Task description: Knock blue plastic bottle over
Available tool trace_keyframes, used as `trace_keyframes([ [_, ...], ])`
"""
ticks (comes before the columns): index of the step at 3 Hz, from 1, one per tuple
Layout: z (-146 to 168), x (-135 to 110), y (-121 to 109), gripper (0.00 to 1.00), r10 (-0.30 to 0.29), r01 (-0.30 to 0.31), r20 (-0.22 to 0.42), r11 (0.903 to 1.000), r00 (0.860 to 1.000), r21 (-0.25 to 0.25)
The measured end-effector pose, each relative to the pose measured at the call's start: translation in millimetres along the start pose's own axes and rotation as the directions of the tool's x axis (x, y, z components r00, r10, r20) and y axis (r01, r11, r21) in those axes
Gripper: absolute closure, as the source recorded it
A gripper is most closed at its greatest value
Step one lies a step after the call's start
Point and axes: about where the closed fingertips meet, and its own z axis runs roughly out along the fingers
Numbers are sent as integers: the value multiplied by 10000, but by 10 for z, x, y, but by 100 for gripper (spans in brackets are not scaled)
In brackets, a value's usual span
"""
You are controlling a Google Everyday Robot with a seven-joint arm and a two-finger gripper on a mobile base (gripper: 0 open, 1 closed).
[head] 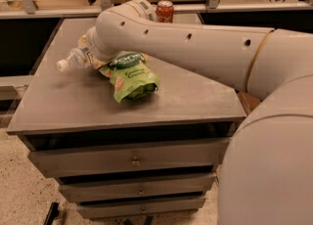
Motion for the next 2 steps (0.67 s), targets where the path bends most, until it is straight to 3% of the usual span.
trace_keyframes([
  [1, -43, -53, -43, 0, 61, -60, 105, 9999, 9999, -99],
  [2, -46, -53, -47, 0, 61, -60, 106, 9999, 9999, -99],
])
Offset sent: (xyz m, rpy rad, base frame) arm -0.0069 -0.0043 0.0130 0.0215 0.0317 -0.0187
